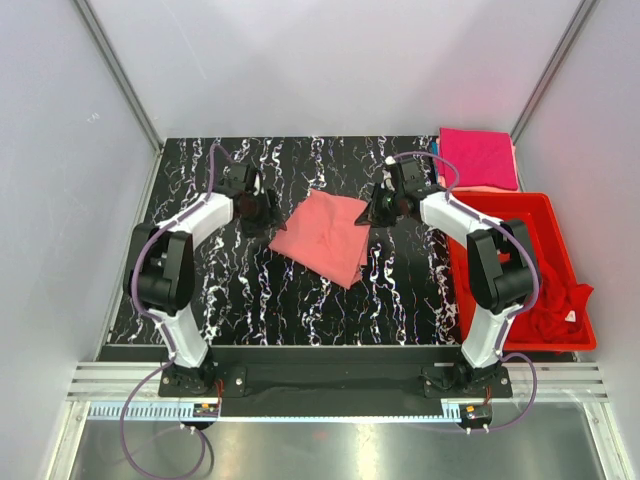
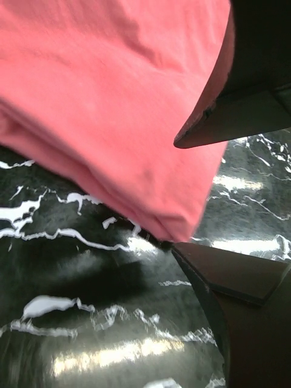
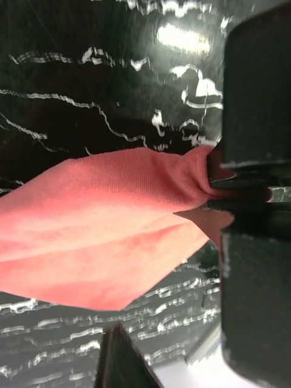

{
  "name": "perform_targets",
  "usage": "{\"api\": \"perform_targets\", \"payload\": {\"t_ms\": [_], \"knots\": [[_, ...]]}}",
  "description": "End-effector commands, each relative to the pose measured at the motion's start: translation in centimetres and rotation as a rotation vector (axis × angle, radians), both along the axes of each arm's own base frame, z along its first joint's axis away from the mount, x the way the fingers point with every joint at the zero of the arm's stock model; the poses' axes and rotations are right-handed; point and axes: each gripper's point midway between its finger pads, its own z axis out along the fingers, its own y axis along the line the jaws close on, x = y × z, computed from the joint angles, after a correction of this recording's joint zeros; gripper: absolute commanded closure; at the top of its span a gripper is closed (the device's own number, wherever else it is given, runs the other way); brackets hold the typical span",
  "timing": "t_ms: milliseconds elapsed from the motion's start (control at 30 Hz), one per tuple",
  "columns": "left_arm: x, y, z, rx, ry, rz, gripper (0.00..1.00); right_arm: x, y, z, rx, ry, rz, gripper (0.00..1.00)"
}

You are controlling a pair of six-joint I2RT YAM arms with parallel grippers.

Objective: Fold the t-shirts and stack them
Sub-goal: Neatly place the folded tshirt to the corner

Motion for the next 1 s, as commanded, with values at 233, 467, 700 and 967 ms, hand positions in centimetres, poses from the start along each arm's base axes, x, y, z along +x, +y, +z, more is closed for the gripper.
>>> {"api": "perform_targets", "payload": {"t_ms": [233,467,700,967], "knots": [[-1.9,2.7,7.7,0.1,-0.167,-0.046,0.3,6.0,-3.6,3.7,-0.275,-0.225,0.098,1.0],[-4.7,0.7,8.1,0.019,-0.208,-0.132,0.3,11.6,-7.7,6.8,-0.387,-0.363,0.129,1.0],[-5.2,-0.5,9.1,-0.038,-0.245,-0.193,0.3,15.9,-12.6,5.3,-0.503,-0.322,0.108,1.0],[-5.5,-2.5,7.8,-0.147,-0.183,-0.218,0.3,18.4,-14.1,-0.2,-0.355,-0.186,0.04,0.97]]}}
